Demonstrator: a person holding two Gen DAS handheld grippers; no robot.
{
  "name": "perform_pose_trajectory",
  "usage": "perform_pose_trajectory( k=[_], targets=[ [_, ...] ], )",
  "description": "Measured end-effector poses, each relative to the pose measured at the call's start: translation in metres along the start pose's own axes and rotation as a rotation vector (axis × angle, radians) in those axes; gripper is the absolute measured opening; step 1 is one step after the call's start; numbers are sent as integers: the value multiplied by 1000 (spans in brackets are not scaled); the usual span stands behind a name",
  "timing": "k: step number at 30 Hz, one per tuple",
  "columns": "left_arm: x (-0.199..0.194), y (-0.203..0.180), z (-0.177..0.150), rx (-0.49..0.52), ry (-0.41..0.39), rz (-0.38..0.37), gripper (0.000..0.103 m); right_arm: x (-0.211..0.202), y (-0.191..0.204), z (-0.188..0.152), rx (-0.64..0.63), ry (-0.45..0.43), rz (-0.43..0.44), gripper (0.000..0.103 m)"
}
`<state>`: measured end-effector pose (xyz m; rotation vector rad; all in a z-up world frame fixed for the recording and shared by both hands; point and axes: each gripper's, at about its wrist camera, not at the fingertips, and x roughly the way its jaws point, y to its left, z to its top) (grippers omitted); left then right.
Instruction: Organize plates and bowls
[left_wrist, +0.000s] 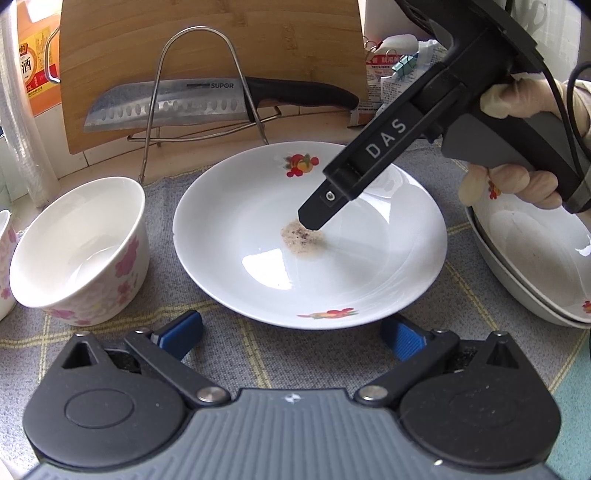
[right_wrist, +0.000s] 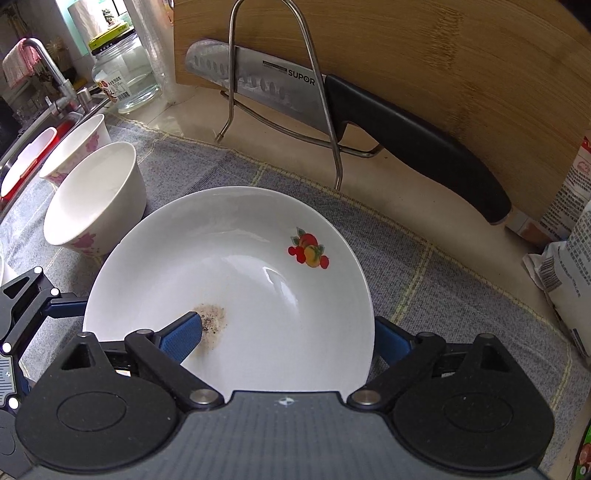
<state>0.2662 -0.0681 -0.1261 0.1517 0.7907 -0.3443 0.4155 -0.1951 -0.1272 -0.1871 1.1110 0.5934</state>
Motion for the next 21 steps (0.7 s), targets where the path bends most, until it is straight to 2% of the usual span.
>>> perform_pose_trajectory(
  k=[21],
  targets=[
    [-4,2,-4,7,-30,-4,103,13,3,25,-75,8,37,97]
  ],
)
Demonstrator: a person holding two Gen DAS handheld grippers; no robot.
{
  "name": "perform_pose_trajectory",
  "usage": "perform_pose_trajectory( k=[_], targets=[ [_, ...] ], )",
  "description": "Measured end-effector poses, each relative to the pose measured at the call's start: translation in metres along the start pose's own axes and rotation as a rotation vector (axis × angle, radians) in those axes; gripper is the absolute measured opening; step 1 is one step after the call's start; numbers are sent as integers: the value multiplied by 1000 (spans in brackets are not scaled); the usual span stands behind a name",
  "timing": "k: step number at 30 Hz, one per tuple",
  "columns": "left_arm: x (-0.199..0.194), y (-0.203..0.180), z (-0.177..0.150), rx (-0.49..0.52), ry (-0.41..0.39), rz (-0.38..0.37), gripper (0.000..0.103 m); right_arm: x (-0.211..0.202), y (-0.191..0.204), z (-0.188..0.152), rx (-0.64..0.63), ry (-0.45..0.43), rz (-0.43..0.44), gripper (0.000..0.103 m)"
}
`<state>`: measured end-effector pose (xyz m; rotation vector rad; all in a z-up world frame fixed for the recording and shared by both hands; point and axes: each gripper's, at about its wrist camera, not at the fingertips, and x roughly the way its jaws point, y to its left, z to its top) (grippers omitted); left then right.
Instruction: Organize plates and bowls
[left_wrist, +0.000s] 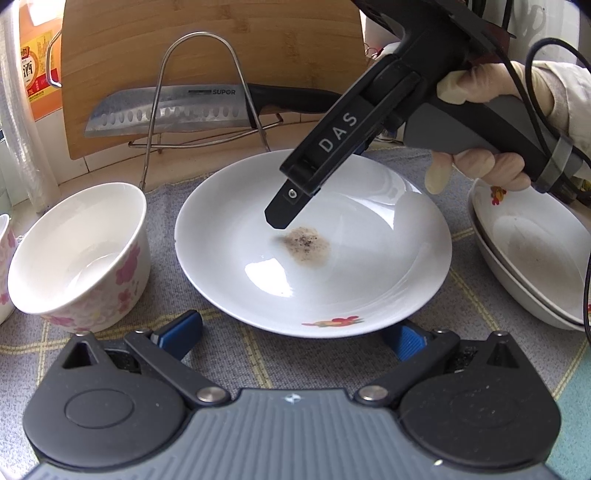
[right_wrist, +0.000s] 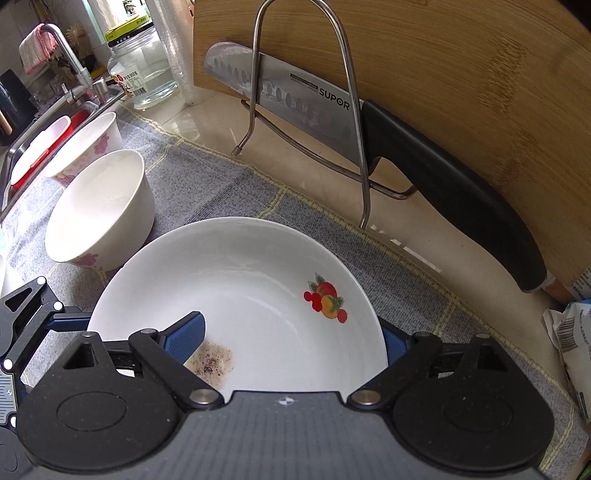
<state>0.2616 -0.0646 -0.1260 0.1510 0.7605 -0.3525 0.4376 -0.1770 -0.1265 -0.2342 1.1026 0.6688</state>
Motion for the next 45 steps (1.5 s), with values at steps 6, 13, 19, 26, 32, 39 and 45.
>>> perform_pose_trajectory(
  k=[6,13,19,26,32,39,45],
  targets=[
    [-2,1,-2,12,-11,-9,103,-1,-2,3,-8,2,2,91],
    [-5,0,-5,30,-24,-18,103,-2,-5,6,-33,19,4,83],
    [-6,-1,-6,45,-36,-22,103,-3,-9,11,-64,40,19,75],
    [-6,-5,-5,95,-60,-6,103,-2,-11,13,-66,44,37,74],
    [-5,-7,-4,128,-75,-2,103,-4,-14,13,-69,46,58,72],
    [-5,-5,-3,121,-79,-10,103,-5,-16,13,-66,49,65,71],
    [-7,-6,-4,122,-83,5,103,-6,-18,13,-37,52,75,71]
  ],
)
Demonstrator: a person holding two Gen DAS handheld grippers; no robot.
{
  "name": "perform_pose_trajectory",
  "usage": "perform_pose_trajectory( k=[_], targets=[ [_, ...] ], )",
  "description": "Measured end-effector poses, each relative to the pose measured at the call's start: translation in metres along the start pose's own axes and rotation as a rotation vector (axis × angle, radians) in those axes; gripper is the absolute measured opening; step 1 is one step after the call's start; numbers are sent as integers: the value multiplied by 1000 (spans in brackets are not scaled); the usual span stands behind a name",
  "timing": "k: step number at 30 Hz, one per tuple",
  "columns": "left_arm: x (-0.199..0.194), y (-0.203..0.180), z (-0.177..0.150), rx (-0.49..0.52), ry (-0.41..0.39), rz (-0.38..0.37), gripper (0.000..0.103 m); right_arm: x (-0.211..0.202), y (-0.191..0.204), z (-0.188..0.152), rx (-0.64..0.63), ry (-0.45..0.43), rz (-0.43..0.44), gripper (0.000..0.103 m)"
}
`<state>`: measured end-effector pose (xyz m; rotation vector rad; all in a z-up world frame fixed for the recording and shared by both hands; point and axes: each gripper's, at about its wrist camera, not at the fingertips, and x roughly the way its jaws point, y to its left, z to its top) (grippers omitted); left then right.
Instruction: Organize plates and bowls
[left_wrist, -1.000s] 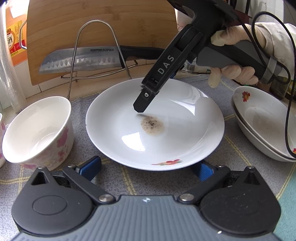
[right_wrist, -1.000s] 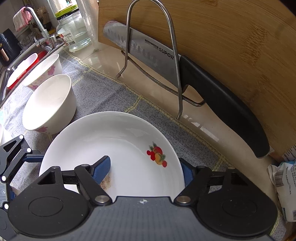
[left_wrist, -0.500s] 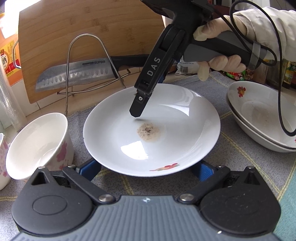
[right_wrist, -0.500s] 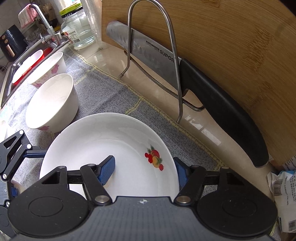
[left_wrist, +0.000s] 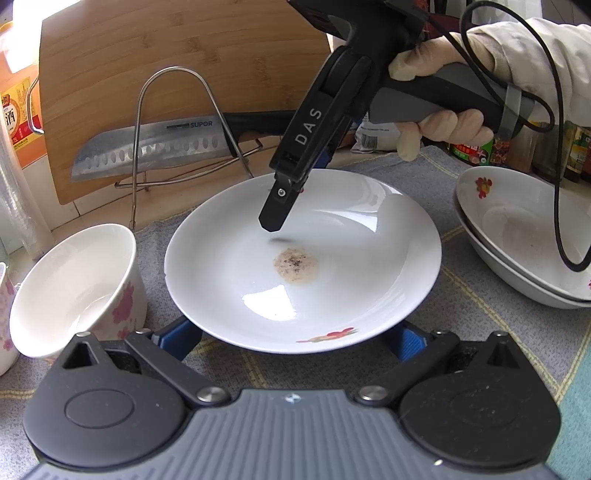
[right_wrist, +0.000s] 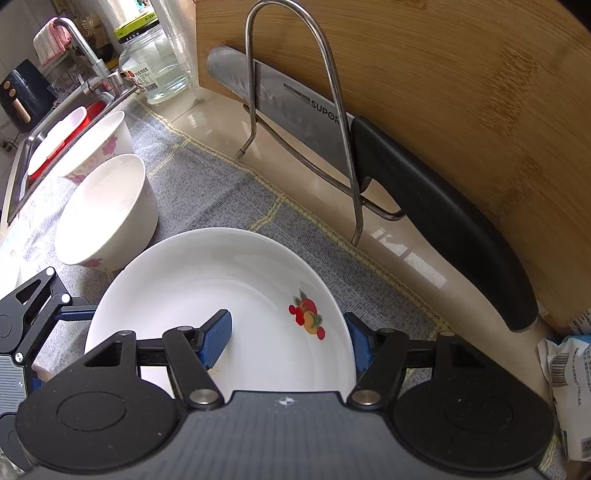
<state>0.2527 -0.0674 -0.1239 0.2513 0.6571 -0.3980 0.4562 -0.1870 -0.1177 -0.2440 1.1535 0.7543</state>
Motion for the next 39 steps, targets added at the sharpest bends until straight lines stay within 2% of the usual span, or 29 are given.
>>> perform_pose_trajectory(
  k=[11,14,22,39],
  targets=[
    [-5,3,1,3,11,6,102,-3,8,-7,4,8,11,70],
    [-6,2,-3,30,23,-4,102,-3,9,-9,0,12,15,70],
    [-6,5,-3,17,30,-43,103,-1,9,-7,-24,16,24,71],
    [-14,5,-2,21,29,-40,102,-11,11,-11,-5,-11,19,68]
  ],
)
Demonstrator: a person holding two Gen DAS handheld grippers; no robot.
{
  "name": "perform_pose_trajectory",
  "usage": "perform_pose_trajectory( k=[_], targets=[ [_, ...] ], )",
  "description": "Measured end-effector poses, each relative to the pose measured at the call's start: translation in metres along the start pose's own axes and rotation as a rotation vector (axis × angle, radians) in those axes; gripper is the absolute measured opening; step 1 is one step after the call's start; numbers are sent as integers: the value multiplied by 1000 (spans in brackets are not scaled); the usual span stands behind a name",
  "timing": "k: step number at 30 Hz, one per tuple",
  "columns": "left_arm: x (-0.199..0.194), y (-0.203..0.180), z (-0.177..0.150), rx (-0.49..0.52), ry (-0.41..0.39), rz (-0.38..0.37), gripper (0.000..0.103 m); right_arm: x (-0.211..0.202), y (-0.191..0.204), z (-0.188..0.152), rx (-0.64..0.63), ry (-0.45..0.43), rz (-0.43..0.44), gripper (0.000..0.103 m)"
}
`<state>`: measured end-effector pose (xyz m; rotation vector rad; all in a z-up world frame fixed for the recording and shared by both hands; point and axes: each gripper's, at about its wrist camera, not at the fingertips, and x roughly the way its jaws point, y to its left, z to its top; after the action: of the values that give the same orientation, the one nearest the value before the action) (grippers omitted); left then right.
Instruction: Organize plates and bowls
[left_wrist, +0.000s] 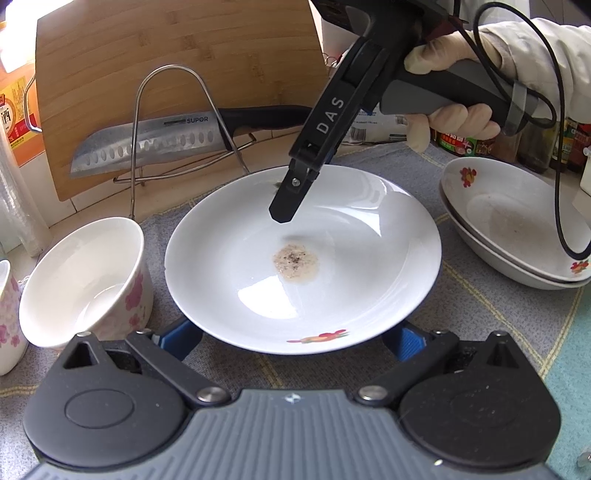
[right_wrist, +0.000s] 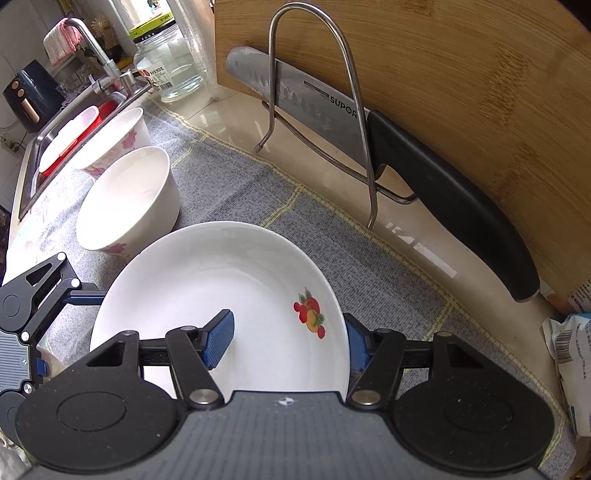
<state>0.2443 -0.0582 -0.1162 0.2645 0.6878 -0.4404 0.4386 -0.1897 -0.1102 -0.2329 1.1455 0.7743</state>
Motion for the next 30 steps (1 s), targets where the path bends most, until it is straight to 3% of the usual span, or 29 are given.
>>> perform_pose_trajectory(
  k=[30],
  targets=[
    [1,-1,-4,4,21,-25,102,5,4,-10,19,18,11,69]
  ],
)
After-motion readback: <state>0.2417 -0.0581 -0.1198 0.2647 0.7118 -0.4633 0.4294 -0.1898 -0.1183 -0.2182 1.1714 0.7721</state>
